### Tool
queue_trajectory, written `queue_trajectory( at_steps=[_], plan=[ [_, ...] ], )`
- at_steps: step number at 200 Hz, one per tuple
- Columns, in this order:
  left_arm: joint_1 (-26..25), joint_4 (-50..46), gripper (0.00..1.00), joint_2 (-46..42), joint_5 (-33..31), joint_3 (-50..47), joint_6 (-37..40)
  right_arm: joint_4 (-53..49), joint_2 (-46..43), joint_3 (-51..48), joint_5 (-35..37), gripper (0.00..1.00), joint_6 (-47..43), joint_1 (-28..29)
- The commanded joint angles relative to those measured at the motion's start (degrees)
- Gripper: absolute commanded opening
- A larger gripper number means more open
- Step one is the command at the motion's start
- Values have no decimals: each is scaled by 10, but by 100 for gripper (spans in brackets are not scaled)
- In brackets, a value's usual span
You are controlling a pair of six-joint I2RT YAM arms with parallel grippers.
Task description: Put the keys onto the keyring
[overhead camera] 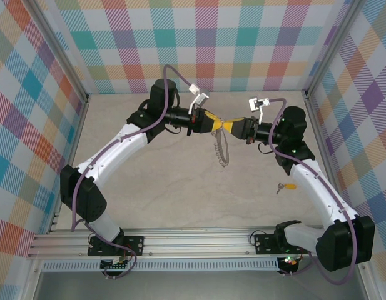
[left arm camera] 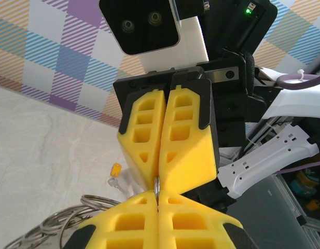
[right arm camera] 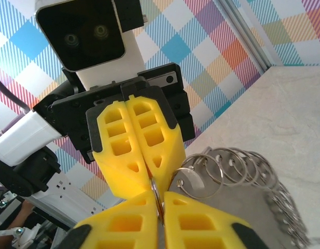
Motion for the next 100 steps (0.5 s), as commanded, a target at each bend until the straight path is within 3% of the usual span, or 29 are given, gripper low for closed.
queue_trajectory(
  at_steps=[1,15,38,56,76,100],
  plan=[
    [1,14,0,-1,20,25,12,17,-4,-4,-3,5,2,4],
    [1,15,0,0,20,24,10,27,-3,-4,-2,0,8,4],
    [1,22,0,-3,-9,19,-6,29,-4,-6,23,0,7,4],
    [4,58,26,-24,-72,-9,-38,31,-10,-16,56,0,1,4],
    [21,161,43,-64,-144,-77,-113,52,-18,-30,81,0,4,3],
    [44,244,49,-94,-208,-139,-193,107,-24,-47,92,0,21,2]
  ],
)
